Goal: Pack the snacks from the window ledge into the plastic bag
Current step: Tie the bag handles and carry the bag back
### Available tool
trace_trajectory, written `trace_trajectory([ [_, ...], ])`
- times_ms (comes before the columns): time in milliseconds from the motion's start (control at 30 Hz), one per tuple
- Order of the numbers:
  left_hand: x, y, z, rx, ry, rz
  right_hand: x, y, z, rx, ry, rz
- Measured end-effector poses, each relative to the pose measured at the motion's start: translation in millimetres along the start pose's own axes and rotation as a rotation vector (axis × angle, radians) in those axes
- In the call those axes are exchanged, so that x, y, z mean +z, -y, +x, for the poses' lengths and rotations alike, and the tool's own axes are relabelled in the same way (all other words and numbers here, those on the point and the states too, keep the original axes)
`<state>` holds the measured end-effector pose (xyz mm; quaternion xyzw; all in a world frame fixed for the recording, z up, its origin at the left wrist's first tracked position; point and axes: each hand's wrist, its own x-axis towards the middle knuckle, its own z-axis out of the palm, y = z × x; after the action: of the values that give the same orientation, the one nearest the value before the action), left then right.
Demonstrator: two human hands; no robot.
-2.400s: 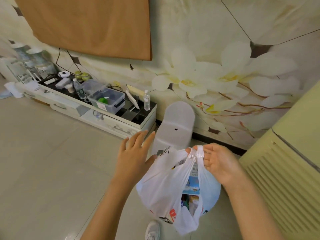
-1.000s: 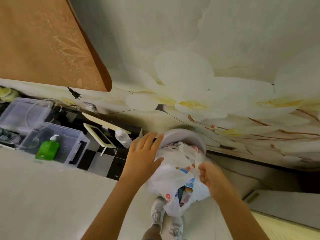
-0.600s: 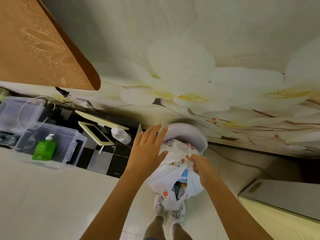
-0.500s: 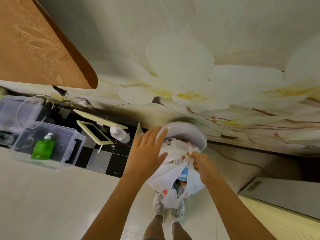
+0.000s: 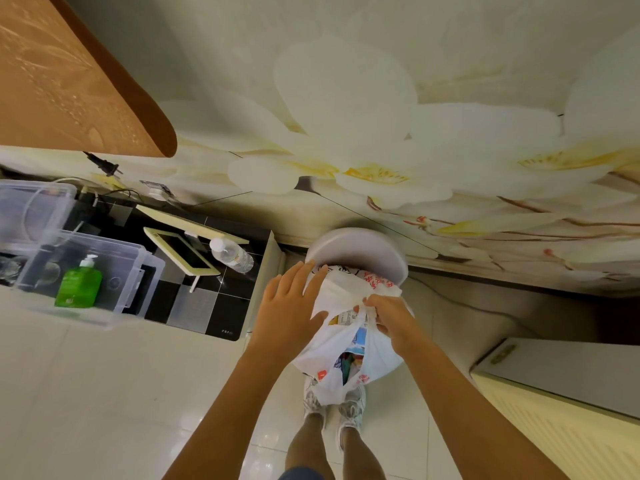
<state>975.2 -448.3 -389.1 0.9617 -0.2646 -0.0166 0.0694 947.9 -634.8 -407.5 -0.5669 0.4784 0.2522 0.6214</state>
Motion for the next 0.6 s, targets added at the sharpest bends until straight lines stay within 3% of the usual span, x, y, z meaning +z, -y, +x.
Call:
trace_trajectory([
  [367, 12.1, -10.4, -19.3, -0.014, 0.038, -0.043, -2.4, -12.9, -8.2, -0.008, -0.012, -0.054],
  [600, 14.8, -15.6, -26.6, -0.010, 0.039, -0.040, -7.5, -23.2, -3.6, -0.067, -0.039, -0.298],
])
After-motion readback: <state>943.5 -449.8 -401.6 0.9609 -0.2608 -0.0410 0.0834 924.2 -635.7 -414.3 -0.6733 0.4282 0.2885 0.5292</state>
